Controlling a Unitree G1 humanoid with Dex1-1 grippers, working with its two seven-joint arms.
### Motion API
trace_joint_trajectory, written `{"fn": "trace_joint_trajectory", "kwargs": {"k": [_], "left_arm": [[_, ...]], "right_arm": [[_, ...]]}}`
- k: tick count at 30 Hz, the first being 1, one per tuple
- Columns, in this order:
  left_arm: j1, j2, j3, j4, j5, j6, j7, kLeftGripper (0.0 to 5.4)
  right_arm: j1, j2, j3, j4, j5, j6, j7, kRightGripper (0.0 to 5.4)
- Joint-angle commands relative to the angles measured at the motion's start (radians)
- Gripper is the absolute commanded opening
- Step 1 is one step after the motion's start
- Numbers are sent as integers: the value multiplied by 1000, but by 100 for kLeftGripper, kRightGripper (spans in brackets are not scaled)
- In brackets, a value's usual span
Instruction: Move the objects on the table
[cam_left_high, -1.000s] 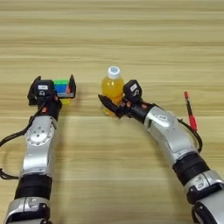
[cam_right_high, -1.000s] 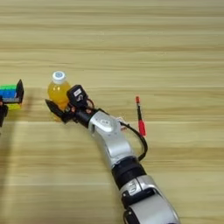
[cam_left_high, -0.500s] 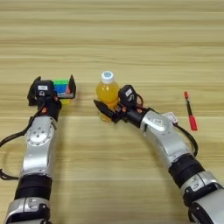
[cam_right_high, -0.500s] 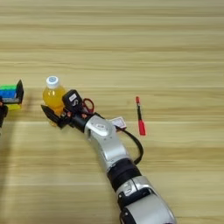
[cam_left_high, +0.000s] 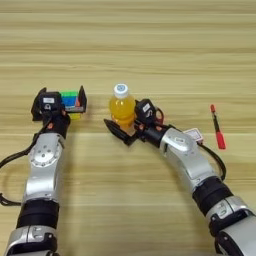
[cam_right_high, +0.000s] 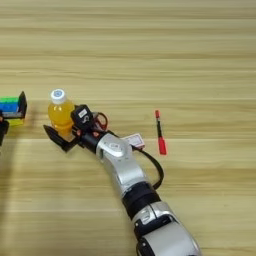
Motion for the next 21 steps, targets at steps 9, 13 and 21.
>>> {"fn": "trace_joint_trajectory", "kwargs": {"k": [9, 13, 21], "left_arm": [[9, -2, 0, -6, -1, 7, 5, 540], [9, -3, 0, -8, 0, 9, 8, 540], [7, -10, -6, -7, 2, 10, 12, 540]], "right_arm": [[25, -14, -2, -39, -8, 13, 9, 536], [37, -25, -3, -57, -5, 19, 12, 536], [66, -47, -2, -100, -6, 39, 18, 536]]}}
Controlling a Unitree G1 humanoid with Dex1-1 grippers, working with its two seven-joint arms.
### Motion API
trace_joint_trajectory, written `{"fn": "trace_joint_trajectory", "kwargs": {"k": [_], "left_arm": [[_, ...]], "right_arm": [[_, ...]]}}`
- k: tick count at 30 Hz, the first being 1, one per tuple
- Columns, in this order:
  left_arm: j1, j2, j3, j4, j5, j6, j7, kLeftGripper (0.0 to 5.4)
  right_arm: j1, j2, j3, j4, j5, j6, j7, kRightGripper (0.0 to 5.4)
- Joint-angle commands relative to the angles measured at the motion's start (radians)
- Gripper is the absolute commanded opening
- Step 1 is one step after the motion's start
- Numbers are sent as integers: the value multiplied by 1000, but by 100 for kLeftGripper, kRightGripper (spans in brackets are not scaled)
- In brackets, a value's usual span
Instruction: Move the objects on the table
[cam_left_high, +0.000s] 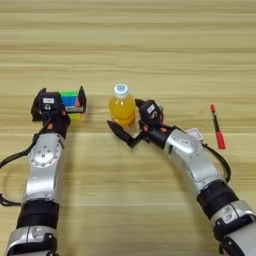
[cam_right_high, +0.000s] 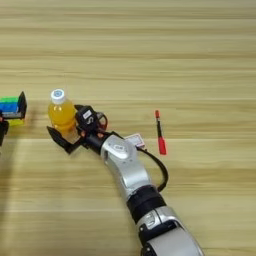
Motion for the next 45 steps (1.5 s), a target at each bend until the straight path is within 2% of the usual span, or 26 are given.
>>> {"fn": "trace_joint_trajectory", "kwargs": {"k": [1, 12, 19, 26, 35, 45], "left_arm": [[5, -8, -6, -7, 3, 10, 7, 540], [3, -11, -9, -4, 5, 10, 11, 540], [0, -12, -10, -1, 6, 10, 14, 540], [0, -13, -10, -4, 7, 12, 16, 540], [1, -11, -10, -5, 7, 12, 14, 540], [1, -14, -13, -8, 8, 12, 18, 540]], "right_arm": [[17, -17, -2, -26, -5, 20, 7, 536], [71, -58, -4, -111, 1, 47, 18, 536], [121, -87, -2, -180, 2, 69, 24, 536], [192, -137, -5, -288, -6, 88, 19, 536], [272, -197, -23, -402, 1, 112, 0, 536], [319, -252, -85, -472, 21, 134, -26, 536]]}}
